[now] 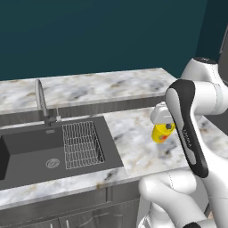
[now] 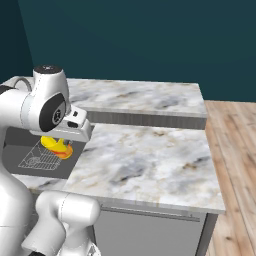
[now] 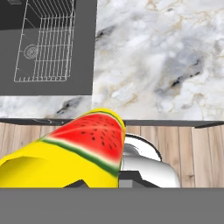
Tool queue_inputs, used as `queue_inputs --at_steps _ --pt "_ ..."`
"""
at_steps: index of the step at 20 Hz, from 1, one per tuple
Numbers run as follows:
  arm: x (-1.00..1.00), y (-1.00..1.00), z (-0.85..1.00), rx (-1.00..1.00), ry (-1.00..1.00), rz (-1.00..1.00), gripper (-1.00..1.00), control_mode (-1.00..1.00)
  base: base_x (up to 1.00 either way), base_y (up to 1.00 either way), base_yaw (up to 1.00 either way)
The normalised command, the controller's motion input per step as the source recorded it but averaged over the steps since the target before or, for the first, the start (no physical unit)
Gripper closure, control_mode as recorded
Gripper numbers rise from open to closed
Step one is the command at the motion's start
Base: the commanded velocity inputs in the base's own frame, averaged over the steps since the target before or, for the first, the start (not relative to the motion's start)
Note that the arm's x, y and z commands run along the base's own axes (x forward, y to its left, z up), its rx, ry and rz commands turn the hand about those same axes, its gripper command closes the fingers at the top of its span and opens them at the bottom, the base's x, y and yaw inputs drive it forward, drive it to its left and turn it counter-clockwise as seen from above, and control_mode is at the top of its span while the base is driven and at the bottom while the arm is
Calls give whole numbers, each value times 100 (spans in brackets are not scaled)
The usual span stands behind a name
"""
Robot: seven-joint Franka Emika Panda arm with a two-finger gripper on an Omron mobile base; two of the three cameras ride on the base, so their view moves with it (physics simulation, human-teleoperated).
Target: Pick the cup and bowl from the counter and place them on the counter next to the sink.
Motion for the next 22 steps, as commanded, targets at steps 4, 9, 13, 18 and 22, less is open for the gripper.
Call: queue_inputs --at_steps 4,9,13,18,22 --pt "0 0 0 0 0 0 100 100 0 0 0" --pt "0 0 0 0 0 0 100 -100 0 0 0" --pt "0 4 0 0 0 0 100 -100 0 0 0" --pt "61 32 -4 0 0 -4 100 -100 0 0 0" --pt "100 29 0 0 1 -8 100 -100 0 0 0"
